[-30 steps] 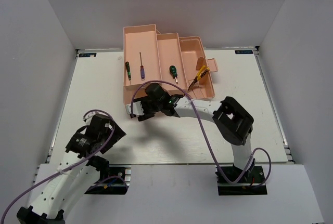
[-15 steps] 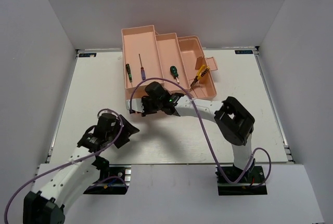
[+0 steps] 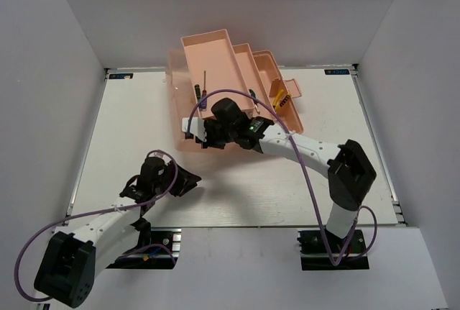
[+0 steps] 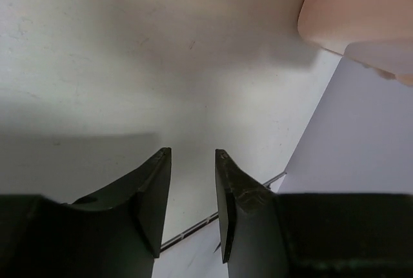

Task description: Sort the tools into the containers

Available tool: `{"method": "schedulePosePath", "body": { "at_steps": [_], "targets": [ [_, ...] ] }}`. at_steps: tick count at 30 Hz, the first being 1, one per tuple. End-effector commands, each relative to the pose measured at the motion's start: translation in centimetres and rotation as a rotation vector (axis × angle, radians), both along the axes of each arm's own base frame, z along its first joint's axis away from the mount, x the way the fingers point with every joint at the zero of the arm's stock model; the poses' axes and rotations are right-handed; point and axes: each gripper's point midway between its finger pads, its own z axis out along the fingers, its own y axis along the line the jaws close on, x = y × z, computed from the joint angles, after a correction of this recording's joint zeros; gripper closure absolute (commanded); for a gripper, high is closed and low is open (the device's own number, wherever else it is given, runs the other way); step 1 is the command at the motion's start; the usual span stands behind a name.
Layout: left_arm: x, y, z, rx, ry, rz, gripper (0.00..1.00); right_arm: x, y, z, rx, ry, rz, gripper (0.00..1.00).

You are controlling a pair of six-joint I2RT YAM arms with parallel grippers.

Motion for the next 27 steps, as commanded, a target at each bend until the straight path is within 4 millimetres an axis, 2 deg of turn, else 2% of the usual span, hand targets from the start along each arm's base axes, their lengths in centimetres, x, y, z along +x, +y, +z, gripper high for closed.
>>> {"method": "schedulePosePath", "body": {
  "at_steps": [1, 3, 4, 6, 7, 8, 13, 14, 15, 17, 19, 20, 22, 23, 25, 27],
  "targets": [
    [1.2, -0.5, 0.9, -0.052, -0.048, 0.008, 0.56, 1.8, 0.4, 16.1, 0.348, -0.226, -0.047, 1.0],
    [2.5, -0.5, 1.0, -0.049, -0.057, 0.028, 0.56, 1.3, -0.3, 15.6, 0.342, -0.201, -0.038, 1.0],
    [3.2, -0.2, 1.0, -0.043, -0.06, 0.047, 0.56, 1.2, -0.7, 16.0, 0.352, -0.197, -0.042, 1.0],
    [4.9, -0.2, 1.9, -0.035, -0.09, 0.066, 0.56, 0.6, -1.5, 15.6, 0.349, -0.181, -0.042, 1.0],
    [5.7, 0.1, 1.4, -0.02, -0.074, 0.087, 0.55, 0.6, -1.8, 15.7, 0.348, -0.182, -0.045, 1.0],
    [7.1, -0.1, 2.5, -0.019, -0.095, 0.099, 0.54, 0.1, -2.3, 16.0, 0.352, -0.182, -0.045, 1.0],
    [12.4, 0.1, 4.4, -0.015, -0.134, 0.139, 0.54, -0.4, -3.6, 15.3, 0.337, -0.159, -0.053, 1.0],
    [13.8, 0.2, 5.6, -0.022, -0.158, 0.153, 0.54, -0.6, -4.0, 15.8, 0.347, -0.162, -0.051, 1.0],
    [14.4, 0.1, 5.3, -0.018, -0.147, 0.153, 0.54, -0.8, -4.1, 15.7, 0.343, -0.157, -0.048, 1.0],
    [16.6, 0.4, 7.3, -0.037, -0.195, 0.172, 0.54, -1.0, -4.6, 15.3, 0.342, -0.147, -0.052, 1.0],
    [17.9, 0.4, 7.6, -0.042, -0.196, 0.175, 0.54, -1.1, -5.1, 14.9, 0.34, -0.136, -0.063, 1.0],
    [18.6, 0.0, 8.7, -0.057, -0.216, 0.161, 0.54, -1.0, -5.3, 15.1, 0.349, -0.138, -0.067, 1.0],
    [19.3, -0.5, 9.4, -0.072, -0.225, 0.143, 0.54, -1.1, -5.4, 15.3, 0.356, -0.134, -0.062, 1.0],
    [19.5, -0.7, 8.9, -0.073, -0.209, 0.135, 0.54, -1.2, -5.4, 15.8, 0.366, -0.133, -0.056, 1.0],
    [20.1, -1.0, 9.2, -0.08, -0.214, 0.126, 0.54, -1.1, -5.7, 15.7, 0.351, -0.132, -0.061, 0.69],
    [20.4, -1.2, 8.8, -0.075, -0.206, 0.113, 0.54, -0.7, -6.2, 17.1, 0.357, -0.167, -0.088, 0.36]
  ]
}}
